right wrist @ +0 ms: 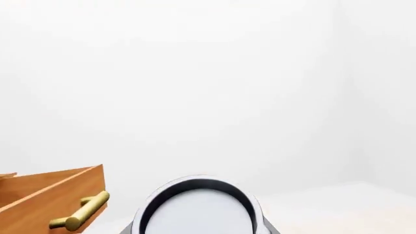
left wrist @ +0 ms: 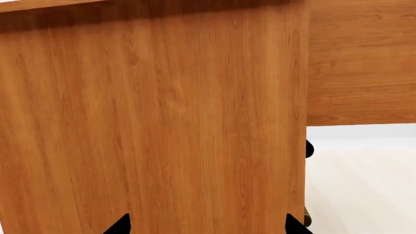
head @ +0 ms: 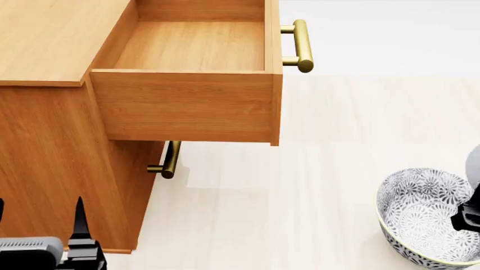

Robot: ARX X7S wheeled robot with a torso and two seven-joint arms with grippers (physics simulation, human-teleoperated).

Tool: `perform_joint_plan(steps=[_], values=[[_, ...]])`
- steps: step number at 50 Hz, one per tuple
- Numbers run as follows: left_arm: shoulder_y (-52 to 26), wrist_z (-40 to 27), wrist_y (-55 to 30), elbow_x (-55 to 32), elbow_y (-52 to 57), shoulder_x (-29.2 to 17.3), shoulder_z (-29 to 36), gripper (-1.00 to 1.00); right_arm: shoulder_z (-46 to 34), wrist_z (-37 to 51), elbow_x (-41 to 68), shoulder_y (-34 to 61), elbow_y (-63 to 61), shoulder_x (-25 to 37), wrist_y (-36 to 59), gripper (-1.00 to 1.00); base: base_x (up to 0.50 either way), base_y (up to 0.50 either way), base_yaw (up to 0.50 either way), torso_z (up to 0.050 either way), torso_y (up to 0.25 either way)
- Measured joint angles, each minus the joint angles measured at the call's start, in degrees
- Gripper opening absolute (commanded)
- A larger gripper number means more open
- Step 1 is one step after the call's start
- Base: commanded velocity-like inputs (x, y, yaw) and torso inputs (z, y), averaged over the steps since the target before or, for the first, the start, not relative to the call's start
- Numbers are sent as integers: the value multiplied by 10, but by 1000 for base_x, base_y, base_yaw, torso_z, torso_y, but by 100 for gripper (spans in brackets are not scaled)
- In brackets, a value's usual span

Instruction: Put the ketchup in the top drawer of the cabinet.

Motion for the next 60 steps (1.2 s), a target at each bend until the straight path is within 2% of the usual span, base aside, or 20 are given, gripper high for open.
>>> perform_joint_plan(steps=[17,34,60], values=[[-8,0,2,-4,-9,0,2,100,-87,49,21,180,8,27,65,-100,0,0,0,0,1],[-10,-1,6,-8,-14,-1,4,100,-177,67,12,372,54,26,121,-100,0,0,0,0,0],[-13,-5,5,-11,-10,-3,9,100,-304,35,-56,643,221,-38,154,-100,0,0,0,0,0]])
